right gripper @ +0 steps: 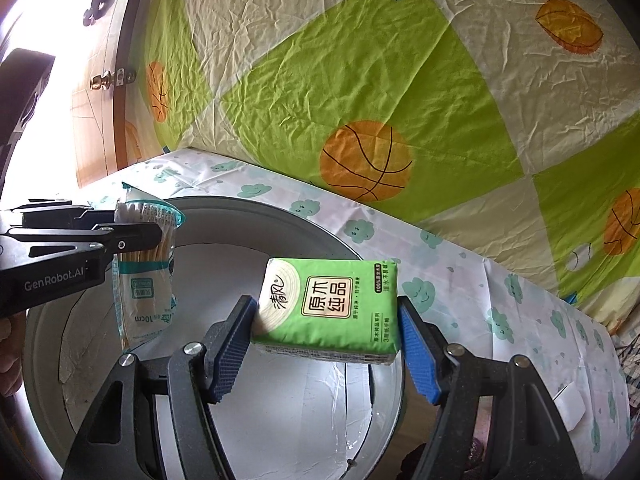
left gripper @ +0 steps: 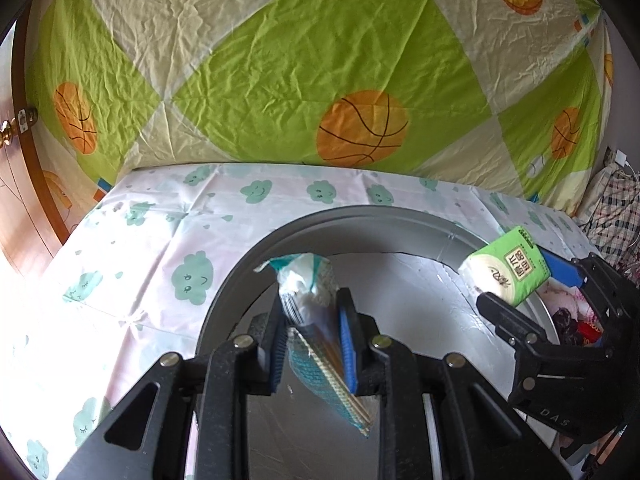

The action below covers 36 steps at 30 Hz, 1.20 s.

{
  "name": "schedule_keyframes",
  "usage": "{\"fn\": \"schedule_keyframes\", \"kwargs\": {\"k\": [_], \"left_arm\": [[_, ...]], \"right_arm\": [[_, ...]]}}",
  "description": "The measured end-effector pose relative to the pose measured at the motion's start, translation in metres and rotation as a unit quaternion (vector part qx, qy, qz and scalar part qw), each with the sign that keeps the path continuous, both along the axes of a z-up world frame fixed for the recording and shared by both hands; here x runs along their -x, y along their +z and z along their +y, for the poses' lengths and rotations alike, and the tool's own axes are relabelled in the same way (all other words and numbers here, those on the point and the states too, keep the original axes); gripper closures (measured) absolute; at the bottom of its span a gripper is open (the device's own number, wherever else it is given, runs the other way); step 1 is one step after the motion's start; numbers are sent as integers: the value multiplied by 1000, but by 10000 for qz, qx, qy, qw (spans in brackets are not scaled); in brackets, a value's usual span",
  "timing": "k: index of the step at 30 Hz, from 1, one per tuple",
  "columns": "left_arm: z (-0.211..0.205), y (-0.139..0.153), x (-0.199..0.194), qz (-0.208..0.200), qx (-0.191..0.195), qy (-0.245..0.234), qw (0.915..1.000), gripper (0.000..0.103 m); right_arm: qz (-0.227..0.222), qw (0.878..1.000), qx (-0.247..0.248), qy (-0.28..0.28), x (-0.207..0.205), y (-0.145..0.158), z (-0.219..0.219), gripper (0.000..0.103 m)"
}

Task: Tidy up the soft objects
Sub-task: 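Lower both packs into the tin and open both grippers, then withdraw both grippers from the tin back toward the remaining items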

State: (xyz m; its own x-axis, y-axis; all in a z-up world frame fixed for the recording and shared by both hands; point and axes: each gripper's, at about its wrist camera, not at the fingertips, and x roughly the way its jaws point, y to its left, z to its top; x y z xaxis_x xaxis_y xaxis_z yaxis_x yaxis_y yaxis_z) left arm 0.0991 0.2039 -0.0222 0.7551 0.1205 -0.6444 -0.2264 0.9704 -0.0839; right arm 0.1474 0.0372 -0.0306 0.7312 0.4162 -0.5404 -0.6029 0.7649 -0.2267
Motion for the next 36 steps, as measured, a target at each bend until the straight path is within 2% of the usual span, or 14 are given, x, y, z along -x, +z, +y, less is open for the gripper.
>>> {"fn": "schedule_keyframes", "kwargs": {"k": [5,7,8,9,11,12,17,24,29,36], "left_arm": [[2,-2,-1,21,-2,7,10000,81],[2,-2,-1,15,-60,6,10000,77],[2,-2,-1,11,-92,24,10000,70],[3,-2,0,-8,-144,110,9998,53],[4,0,3,-52,-203,247,9995,33],[5,2,5,-114,-220,296,9993,29],[-1,15,27,-552,-260,400,9973,25],[-45,13,77,-1312,-234,260,9907,17],[-98,0,93,-1414,-306,-141,9894,17],[-167,-16,92,-1218,-326,-834,9885,17]], "right_arm": [[29,10000,22,-18,-2,-2,2,32],[80,10000,5,-19,-4,-3,2,31],[115,9999,-9,-18,-5,-3,2,31],[119,9999,-19,-27,-5,-3,2,28],[86,9999,-42,-47,-4,-2,1,20],[74,9999,-66,-50,-3,-2,0,16],[94,9996,-255,-106,6,2,-20,15],[-2,9982,-506,-335,37,4,-91,15],[-16,9936,-794,-802,52,2,-161,15],[153,9841,-960,-1486,58,-10,-235,15]]}}
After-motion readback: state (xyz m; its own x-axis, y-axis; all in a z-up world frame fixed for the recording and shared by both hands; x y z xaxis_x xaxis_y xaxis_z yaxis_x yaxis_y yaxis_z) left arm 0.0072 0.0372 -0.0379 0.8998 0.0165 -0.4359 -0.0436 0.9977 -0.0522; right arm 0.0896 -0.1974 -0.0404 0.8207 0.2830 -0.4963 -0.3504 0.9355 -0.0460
